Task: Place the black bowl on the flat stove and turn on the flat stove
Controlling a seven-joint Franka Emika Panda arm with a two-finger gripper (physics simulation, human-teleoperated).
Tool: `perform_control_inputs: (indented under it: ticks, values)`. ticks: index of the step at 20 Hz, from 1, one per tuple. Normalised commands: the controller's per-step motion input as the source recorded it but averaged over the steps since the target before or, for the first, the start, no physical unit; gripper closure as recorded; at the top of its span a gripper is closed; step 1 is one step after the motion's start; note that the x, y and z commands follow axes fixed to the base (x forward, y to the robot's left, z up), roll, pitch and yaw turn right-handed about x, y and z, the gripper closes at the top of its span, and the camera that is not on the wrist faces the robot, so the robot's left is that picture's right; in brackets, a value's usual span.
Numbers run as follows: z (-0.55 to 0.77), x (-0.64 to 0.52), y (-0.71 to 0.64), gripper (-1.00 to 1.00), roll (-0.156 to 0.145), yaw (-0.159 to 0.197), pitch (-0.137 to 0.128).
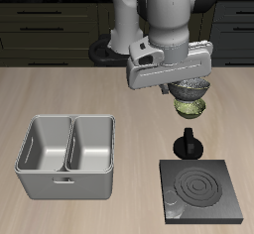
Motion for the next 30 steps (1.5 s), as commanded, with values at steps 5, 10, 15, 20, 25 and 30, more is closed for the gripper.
perform_control_inputs:
  ticks: [5,10,15,20,25,30]
  values:
    - [-0.04,0.35,0.12,1.00,0.008,0.008,0.031]
    - [-0.01,0.30,0.13,1.00,0.007,0.006,0.022]
    - [-0.06,0.42,0.12,1.00,-0.016,0.015,0.034]
    - [0.04,0.25,0.02,1.00,-0.013,0.014,-0.006]
    - [0.01,0.23,0.01,1.00,-0.022,0.019,0.003]
    - [0.00,0.16,0.01,1.00,-0.009,0.017,0.001]
